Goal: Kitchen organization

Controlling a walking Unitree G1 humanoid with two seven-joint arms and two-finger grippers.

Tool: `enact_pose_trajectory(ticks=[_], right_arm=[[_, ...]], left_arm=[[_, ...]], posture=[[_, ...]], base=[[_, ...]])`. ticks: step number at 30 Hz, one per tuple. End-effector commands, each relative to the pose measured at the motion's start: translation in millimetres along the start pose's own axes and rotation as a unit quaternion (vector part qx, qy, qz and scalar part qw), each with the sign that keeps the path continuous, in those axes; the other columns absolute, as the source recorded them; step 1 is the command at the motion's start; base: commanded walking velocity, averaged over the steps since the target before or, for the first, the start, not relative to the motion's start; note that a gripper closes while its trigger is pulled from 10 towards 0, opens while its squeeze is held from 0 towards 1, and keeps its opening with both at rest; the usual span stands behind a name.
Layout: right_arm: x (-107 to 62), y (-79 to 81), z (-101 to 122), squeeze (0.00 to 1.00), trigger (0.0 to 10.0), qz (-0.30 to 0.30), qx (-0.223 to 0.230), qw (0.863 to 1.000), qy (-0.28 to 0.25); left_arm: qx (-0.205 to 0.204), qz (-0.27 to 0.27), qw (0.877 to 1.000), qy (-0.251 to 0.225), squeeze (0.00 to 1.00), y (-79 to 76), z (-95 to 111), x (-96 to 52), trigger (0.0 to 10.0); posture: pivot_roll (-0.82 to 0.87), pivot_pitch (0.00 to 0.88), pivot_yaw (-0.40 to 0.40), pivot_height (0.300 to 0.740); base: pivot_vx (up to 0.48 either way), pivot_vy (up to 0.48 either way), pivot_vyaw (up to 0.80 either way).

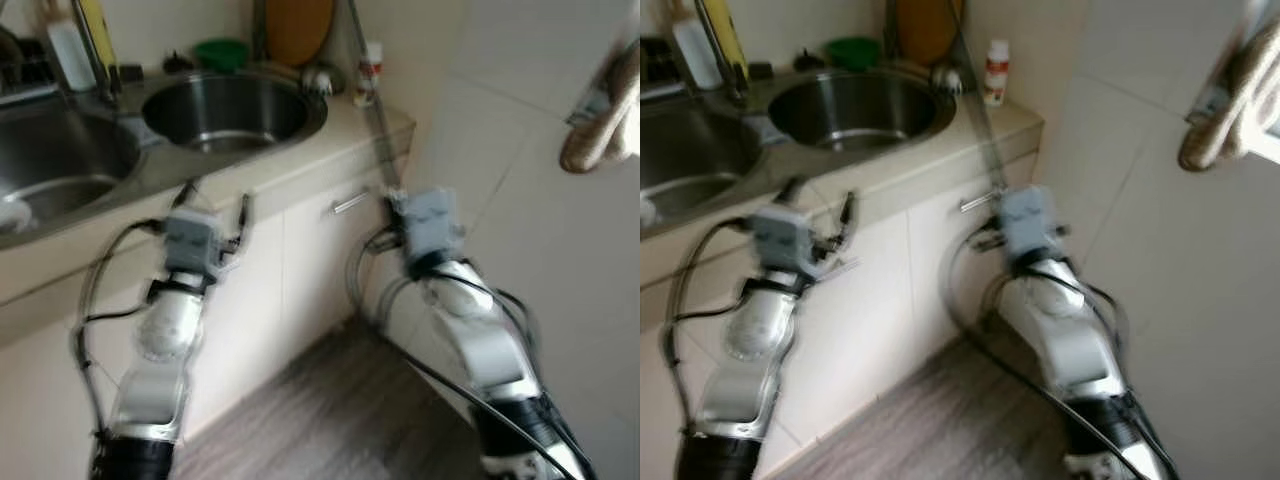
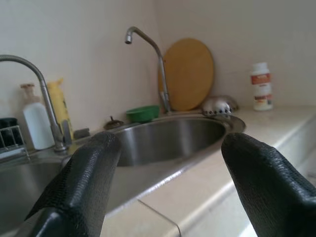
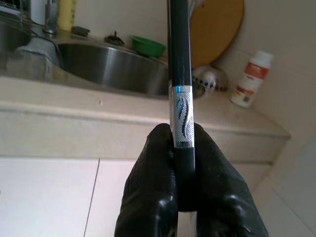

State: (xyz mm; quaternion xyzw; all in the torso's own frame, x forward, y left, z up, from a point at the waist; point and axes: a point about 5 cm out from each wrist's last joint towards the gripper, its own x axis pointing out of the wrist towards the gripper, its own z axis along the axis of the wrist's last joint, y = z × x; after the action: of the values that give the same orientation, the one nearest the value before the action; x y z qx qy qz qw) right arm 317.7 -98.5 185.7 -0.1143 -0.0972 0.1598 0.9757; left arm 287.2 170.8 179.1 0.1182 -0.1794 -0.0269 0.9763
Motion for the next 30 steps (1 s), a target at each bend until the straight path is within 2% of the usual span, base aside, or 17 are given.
enact_pose_trajectory(ticks=[1, 6, 8, 11, 13, 16, 19, 30], right_arm=[[-1.7, -11.5, -1.8, 0.0, 10.0, -0.017, -0.014, 1.0, 0.005], [0.0, -14.6, -0.1, 0.0, 10.0, -0.026, 0.002, 1.0, -0.001], [1.2, -16.0, 0.1, 0.0, 10.0, -0.029, 0.004, 1.0, -0.001], [3.6, -15.5, -0.9, 0.0, 10.0, -0.021, -0.011, 1.0, 0.005], [4.5, -13.9, -0.2, 0.0, 10.0, -0.014, -0.022, 1.0, 0.003], [5.4, -14.6, 0.2, 0.0, 10.0, -0.022, -0.007, 1.0, 0.002], [6.1, -16.9, -1.9, 0.0, 10.0, -0.031, 0.005, 0.999, 0.009], [7.5, -16.6, -5.5, 0.0, 10.0, -0.026, -0.008, 0.999, 0.018]], left_arm=[[-0.001, -0.01, 1.0, -0.02, 0.0, -7.2, 7.9, 3.1, 10.0], [0.0, -0.01, 1.0, -0.025, 0.0, -8.0, 10.2, 4.1, 10.0], [0.001, -0.01, 1.0, -0.028, 0.0, -8.1, 10.9, 4.2, 10.0], [0.001, -0.009, 0.999, -0.031, 0.0, -8.1, 11.6, 4.4, 10.0], [0.001, -0.007, 0.999, -0.032, 0.0, -7.7, 11.9, 4.5, 10.0], [0.001, -0.006, 0.999, -0.033, 0.0, -7.9, 12.0, 4.6, 10.0], [0.0, -0.007, 0.999, -0.033, 0.0, -8.2, 11.8, 4.7, 10.0], [0.0, -0.01, 0.999, -0.031, 0.0, -9.4, 9.4, 5.2, 10.0]], posture=[[-0.02, 0.0, -0.088, 0.74], [-0.02, 0.0, -0.09, 0.74], [-0.02, 0.0, -0.091, 0.74], [-0.02, 0.0, -0.092, 0.74], [-0.02, 0.0, -0.093, 0.74], [-0.01, 0.0, -0.094, 0.74], [-0.01, 0.0, -0.094, 0.74], [-0.02, 0.0, -0.089, 0.74]], base=[[0.304, 0.0, 0.8], [0.303, 0.0, 0.78], [0.304, 0.0, 0.0], [0.306, 0.0, 0.0], [0.311, 0.0, 0.8], [0.315, 0.0, 0.8], [0.315, 0.0, 0.0], [0.314, 0.0, 0.0]])
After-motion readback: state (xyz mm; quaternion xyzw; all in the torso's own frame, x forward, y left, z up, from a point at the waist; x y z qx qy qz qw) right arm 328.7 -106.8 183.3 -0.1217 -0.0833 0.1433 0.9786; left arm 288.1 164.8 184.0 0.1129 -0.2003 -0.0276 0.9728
